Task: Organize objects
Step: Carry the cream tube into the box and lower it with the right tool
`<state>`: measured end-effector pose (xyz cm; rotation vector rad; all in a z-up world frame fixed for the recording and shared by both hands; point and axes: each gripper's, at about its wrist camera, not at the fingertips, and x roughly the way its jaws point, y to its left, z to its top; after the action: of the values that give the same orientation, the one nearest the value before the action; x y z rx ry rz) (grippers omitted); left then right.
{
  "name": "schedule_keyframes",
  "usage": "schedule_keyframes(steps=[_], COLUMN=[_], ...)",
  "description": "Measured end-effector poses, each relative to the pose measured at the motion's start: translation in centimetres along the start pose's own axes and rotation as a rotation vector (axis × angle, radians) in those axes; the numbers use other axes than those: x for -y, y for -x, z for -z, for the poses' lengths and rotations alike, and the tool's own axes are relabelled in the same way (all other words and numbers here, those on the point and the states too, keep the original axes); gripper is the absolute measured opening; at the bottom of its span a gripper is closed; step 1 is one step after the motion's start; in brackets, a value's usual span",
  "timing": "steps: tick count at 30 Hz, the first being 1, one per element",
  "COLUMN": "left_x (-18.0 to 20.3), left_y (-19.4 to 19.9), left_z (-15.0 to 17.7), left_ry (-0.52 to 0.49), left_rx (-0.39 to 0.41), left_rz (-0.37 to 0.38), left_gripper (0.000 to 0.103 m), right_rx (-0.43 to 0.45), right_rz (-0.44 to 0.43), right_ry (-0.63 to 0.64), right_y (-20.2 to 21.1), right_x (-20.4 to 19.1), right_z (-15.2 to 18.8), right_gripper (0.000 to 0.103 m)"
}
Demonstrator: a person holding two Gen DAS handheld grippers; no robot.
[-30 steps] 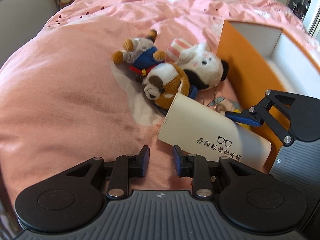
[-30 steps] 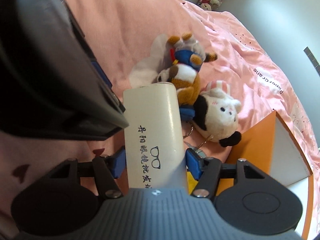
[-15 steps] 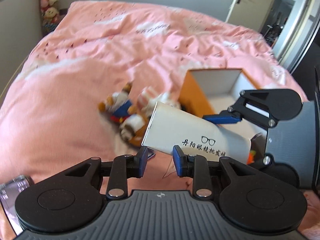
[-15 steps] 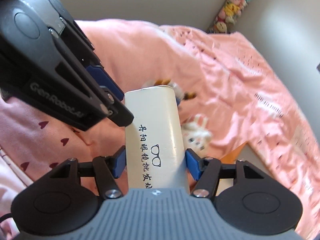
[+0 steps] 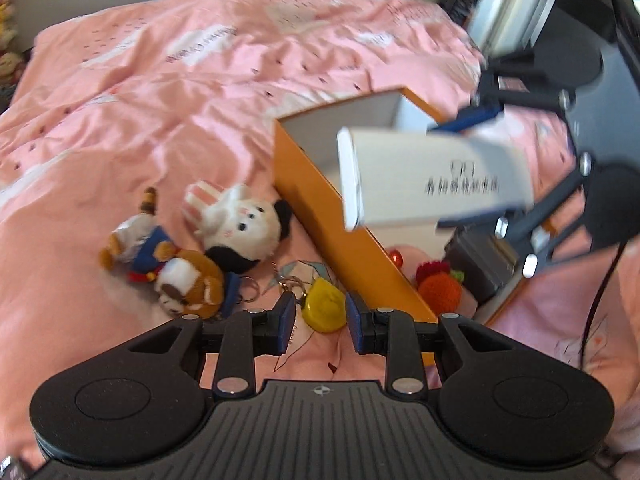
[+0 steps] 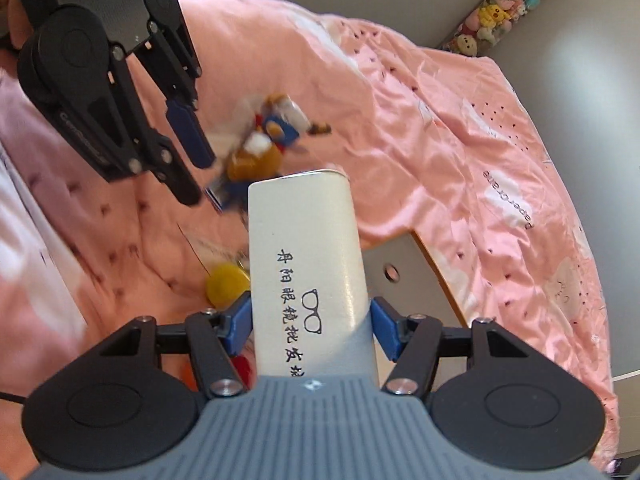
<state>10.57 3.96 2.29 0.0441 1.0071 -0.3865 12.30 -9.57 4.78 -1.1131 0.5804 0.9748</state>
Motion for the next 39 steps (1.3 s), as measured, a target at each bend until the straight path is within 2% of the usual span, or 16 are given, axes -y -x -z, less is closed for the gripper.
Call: schedule_keyframes(steps=[5, 9, 13, 19, 22, 25, 39], left_x=[1.5, 2.2, 2.5, 2.4, 2.4, 2.3, 1.2], left_y=[-4.5, -7.7, -10.4, -13.0, -13.7, -14.2, -15.3], left_z=[0.0, 0.1, 0.0, 0.0, 0.3, 0.7, 2.0], left_ry=[-0.183, -0.328, -0.430, -0.542, -0.584, -0.614, -0.630], left_rx=[-0.094, -0.161, -0.234, -0.306, -0.326, -0.331, -0.367], left_rz=[0.023, 0.019, 0.032, 0.051, 0.057, 0.057, 0.140], left_gripper=[0.039, 0.046, 0.050, 0.056, 0.057, 0.057, 0.063], right_rx=[-0.087, -0.130, -0.171, -0.187, -0.213, -0.196, -0.176], right_rz=[-0.017, -0.076, -0.144, -0.237, -0.273, -0.322, -0.439], right_ry=[0.066, 0.141, 0.226, 0.276, 0.321, 0.316, 0.411], right_y=[-1.4, -3.3, -5.9, -9.9, -11.9, -13.2, -16.5], right_x=[2.8, 4.0, 4.3, 5.5, 5.8, 6.1, 4.1], right_z=[3.5, 5.3, 6.5, 6.9, 7.2, 7.2, 6.8], right_gripper=[0.063, 0.063, 0.063, 0.063, 0.063, 0.063, 0.063])
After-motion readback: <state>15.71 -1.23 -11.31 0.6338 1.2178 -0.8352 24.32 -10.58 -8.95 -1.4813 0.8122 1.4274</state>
